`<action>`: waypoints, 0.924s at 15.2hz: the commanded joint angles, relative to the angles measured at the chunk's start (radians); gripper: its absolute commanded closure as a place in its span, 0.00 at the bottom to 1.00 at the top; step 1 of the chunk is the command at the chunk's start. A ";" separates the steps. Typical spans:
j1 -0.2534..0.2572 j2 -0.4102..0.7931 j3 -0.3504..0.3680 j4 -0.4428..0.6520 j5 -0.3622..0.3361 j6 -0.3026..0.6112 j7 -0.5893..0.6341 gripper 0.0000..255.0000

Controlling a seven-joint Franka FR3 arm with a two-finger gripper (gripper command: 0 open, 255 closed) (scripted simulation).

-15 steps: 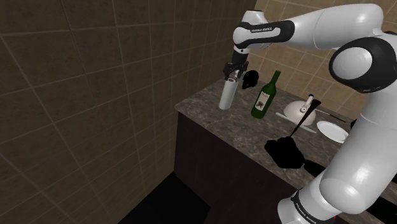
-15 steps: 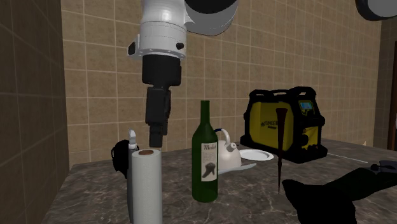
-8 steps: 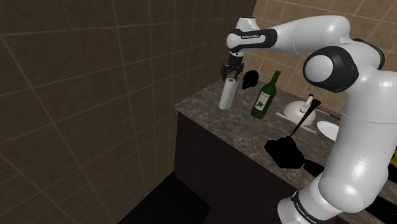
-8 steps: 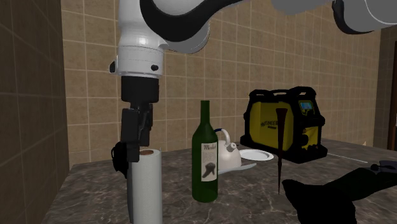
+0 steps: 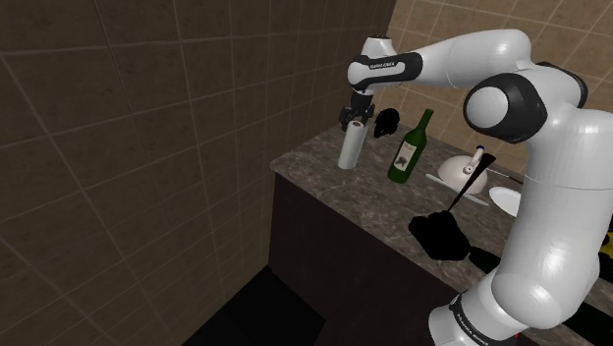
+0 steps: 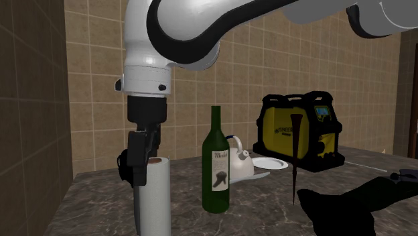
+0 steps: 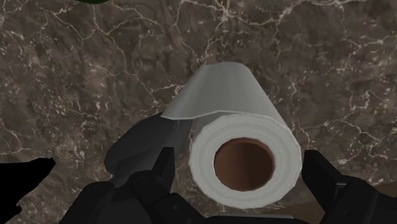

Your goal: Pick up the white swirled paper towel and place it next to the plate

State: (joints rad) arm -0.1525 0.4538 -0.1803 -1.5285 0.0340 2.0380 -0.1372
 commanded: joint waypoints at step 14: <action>0.000 0.001 0.000 0.000 0.000 0.001 -0.001 1.00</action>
State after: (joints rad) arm -0.1515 0.4529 -0.1789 -1.5295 0.0353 2.0412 -0.1372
